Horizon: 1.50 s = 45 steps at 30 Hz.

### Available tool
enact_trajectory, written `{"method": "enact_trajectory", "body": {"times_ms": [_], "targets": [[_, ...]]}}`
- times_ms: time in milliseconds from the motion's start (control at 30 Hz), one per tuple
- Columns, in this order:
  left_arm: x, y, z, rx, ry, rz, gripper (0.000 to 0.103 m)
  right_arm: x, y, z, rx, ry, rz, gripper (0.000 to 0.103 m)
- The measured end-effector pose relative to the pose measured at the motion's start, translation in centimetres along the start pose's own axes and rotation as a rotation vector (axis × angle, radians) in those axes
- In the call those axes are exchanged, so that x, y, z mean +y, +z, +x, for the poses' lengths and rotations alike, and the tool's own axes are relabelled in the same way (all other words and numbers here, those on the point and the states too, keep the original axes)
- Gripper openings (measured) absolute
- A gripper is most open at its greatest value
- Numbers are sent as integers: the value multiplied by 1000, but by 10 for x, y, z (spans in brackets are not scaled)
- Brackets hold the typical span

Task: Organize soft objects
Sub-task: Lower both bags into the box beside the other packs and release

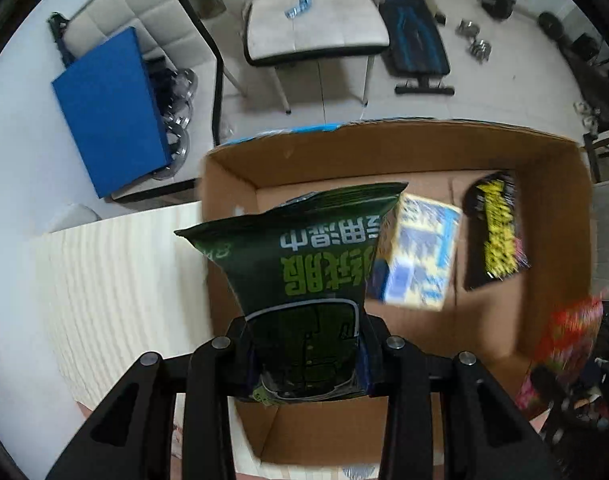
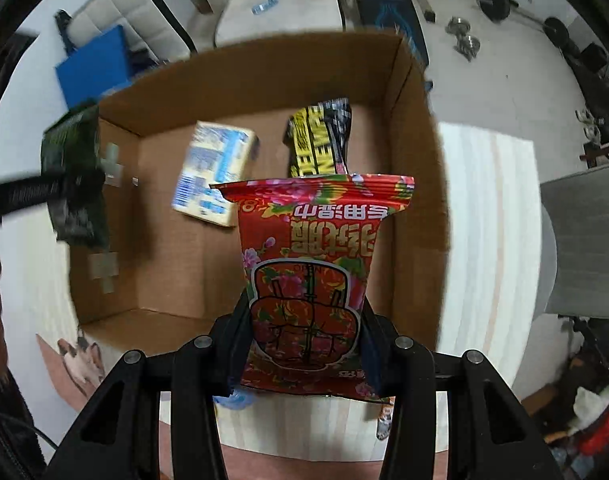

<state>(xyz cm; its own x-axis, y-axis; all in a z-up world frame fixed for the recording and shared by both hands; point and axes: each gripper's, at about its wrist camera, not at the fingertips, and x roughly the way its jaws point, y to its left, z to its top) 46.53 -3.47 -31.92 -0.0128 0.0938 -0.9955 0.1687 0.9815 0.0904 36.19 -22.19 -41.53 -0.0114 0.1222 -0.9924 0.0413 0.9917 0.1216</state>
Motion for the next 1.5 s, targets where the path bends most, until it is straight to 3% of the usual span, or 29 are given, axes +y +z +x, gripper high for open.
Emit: {"method": "enact_trajectory", "body": {"times_ms": [200, 333, 667, 700, 767, 833, 867, 933, 1000, 1133, 1333, 1500], "targets": [[-19, 39, 42, 109, 3, 32, 33, -3, 14, 28, 62, -43, 6, 49], [-34, 40, 59, 162, 16, 69, 33, -4, 16, 33, 92, -66, -4, 49], [-45, 39, 78, 219, -58, 74, 35, 1, 28, 65, 178, -79, 11, 50], [-42, 40, 78, 233, -61, 60, 37, 1, 29, 68, 195, -73, 17, 52], [-35, 42, 77, 249, -82, 27, 40, 1, 31, 71, 213, -51, 27, 72], [-29, 44, 72, 251, -120, 4, 46, 3, 31, 66, 196, -24, 25, 81], [-26, 44, 67, 238, -126, -1, 51, 6, 31, 61, 180, -34, 14, 83], [-19, 45, 57, 197, -113, -10, 74, 10, 31, 54, 156, -39, -3, 88], [-13, 42, 47, 167, -112, -23, 85, 14, 32, 47, 146, -25, -3, 88], [-2, 27, 27, 122, -141, -43, 97, 17, 31, 36, 116, -25, 4, 103], [10, -1, -10, 24, -163, -51, 98, 15, 17, 12, 3, -51, 1, 103], [8, -39, -42, -92, -117, -31, 98, 18, 0, -10, -69, -43, -3, 103]]}}
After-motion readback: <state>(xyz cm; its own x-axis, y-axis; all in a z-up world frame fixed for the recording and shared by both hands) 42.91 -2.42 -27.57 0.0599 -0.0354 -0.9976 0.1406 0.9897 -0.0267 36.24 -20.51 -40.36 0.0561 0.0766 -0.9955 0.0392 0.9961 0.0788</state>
